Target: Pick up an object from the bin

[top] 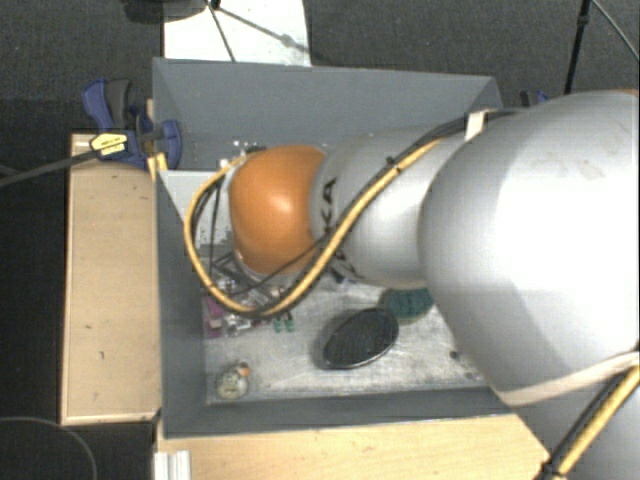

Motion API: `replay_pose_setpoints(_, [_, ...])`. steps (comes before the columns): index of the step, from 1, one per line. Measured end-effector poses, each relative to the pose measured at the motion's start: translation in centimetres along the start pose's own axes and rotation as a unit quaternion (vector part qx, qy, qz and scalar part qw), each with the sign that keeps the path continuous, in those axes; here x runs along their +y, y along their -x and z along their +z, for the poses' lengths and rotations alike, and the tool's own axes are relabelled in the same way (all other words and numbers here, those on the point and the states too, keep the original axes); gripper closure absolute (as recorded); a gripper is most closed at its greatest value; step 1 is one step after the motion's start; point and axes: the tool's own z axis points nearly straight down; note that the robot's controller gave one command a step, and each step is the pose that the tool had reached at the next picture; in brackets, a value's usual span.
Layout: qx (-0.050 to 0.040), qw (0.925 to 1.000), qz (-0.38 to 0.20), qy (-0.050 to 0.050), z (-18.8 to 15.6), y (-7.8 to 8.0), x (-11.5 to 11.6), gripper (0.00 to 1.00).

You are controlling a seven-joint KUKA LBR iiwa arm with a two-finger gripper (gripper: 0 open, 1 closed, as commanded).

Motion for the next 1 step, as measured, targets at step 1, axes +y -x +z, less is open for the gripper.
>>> replay_pose_setpoints(1, [-0.0036, 0.9998, -0.018, 0.0, -15.91, 1.49, 0.51, 1.0])
